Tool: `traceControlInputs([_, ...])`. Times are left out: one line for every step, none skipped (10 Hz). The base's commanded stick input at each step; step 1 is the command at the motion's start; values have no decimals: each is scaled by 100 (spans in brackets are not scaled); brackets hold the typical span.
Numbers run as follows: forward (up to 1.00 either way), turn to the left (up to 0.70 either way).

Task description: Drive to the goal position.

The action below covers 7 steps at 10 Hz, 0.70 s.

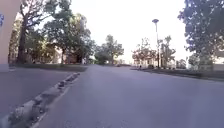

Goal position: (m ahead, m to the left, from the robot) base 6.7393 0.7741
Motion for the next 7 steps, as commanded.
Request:
traceControlInputs([30,0])
traceControlInputs([30,0])
traceControlInputs([30,0])
traceControlInputs([30,0])
traceControlInputs([30,0])
traceControlInputs([37,0])
traceControlInputs([50,4])
